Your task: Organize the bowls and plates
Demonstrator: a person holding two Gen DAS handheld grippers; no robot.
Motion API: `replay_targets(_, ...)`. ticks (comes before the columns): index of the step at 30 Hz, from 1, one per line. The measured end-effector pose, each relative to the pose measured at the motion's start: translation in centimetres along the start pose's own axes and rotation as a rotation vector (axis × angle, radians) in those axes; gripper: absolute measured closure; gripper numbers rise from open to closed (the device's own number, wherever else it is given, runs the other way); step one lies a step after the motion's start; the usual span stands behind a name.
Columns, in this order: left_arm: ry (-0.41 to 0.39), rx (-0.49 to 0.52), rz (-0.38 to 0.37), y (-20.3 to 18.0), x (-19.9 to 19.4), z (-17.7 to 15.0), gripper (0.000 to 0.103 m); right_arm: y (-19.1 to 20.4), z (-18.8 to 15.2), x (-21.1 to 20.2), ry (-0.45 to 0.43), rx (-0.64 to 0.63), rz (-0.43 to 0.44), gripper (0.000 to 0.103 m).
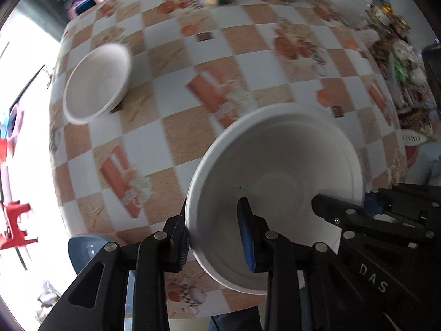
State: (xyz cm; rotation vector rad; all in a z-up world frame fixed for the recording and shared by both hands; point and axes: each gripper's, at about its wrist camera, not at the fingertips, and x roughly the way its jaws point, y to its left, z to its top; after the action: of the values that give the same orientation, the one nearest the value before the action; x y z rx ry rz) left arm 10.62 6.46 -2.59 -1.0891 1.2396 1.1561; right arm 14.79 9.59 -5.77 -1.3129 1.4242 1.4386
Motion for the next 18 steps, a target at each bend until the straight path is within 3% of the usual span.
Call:
replay_targets(15, 0.068, 0.193, -0.036, -6.3, 2.7, 0.6, 0.067, -8.7, -2.9, -0.5, 0.005, 0.149, -0.010, 0.084)
replay_targets(18, 0.097, 0.209, -0.040, -7.1, 3.6, 0.6, 0.066, -8.8, -2.5, 0.7, 0.012, 0.163, -0.014, 0.084)
